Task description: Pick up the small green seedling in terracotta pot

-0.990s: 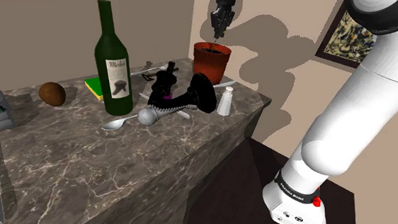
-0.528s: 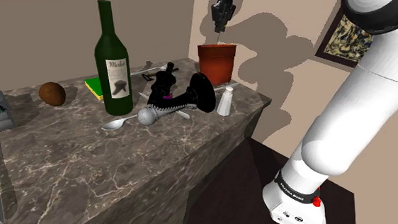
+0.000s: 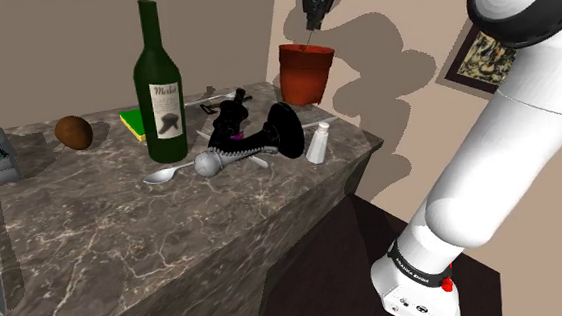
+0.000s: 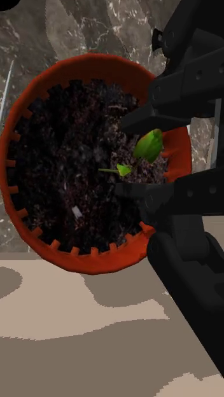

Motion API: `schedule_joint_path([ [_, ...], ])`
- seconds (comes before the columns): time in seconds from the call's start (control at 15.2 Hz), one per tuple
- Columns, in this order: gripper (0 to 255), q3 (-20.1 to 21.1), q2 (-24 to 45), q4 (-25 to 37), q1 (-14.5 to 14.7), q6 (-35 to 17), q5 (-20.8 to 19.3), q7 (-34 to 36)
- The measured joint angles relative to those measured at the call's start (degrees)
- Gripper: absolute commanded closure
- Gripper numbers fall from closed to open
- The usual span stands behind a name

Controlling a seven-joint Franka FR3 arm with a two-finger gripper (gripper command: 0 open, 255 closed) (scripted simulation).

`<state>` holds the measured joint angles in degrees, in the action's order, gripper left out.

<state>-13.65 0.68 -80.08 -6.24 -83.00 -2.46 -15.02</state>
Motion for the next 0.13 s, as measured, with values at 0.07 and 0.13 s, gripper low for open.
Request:
schedule_joint_path([
  [0.07,255,-0.05,0.49,1.65,-0.06,1.16,0.12,-0.15],
  [0.13,255,-0.05,0.68,2.32,-0.06,1.63,0.16,-0.16],
])
